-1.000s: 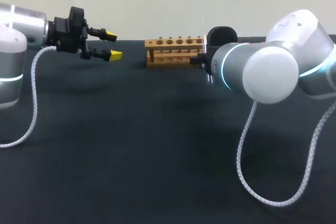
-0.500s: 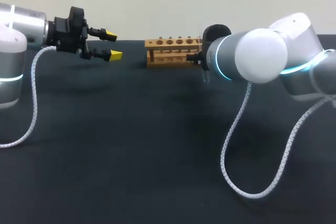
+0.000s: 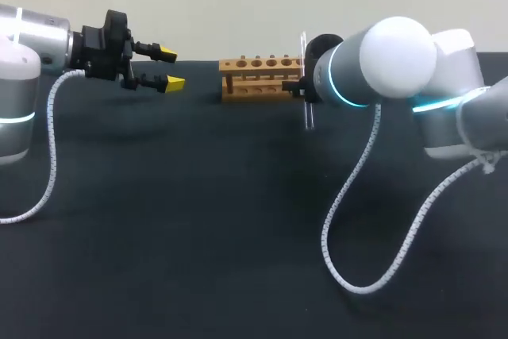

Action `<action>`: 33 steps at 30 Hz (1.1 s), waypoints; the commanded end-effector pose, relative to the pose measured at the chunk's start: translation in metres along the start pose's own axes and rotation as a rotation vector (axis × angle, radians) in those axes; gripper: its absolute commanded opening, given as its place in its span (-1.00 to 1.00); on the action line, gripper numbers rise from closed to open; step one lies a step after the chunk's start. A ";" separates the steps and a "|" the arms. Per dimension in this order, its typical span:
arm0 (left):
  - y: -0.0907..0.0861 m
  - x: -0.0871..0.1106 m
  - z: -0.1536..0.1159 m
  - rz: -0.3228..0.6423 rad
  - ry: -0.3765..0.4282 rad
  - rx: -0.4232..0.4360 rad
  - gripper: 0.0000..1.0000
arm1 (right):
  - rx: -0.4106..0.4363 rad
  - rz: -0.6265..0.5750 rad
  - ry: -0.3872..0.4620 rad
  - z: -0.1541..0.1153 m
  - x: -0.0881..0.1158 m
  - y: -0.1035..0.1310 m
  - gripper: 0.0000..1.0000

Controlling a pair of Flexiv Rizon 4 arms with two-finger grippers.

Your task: Grasp the test tube, adjust it, and insert it.

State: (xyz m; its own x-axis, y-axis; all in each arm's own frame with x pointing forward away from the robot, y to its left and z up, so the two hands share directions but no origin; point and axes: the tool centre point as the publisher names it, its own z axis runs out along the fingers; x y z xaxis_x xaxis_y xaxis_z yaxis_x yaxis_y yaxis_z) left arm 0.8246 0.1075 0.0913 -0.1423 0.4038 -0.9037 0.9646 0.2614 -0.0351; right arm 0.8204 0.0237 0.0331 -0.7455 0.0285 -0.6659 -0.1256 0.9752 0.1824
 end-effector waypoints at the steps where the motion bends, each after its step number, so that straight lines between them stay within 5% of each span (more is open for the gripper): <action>1: -0.001 0.001 0.000 0.003 -0.004 -0.003 1.00 | -0.002 -0.008 0.092 0.007 -0.003 -0.001 -1.00; 19: -0.001 0.001 0.000 0.003 -0.004 -0.003 1.00 | -0.011 0.001 0.175 0.007 0.012 -0.002 -1.00; 33: -0.001 0.001 0.000 0.003 -0.004 -0.003 1.00 | 0.022 0.063 0.045 -0.022 0.007 0.003 -1.00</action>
State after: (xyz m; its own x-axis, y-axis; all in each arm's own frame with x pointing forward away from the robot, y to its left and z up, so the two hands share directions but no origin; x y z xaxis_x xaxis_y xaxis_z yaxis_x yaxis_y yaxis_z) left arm 0.8246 0.1075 0.0913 -0.1423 0.4038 -0.9037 0.9646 0.2614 -0.0351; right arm 0.8150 0.0255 0.0391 -0.8216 0.0615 -0.5667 -0.0718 0.9751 0.2100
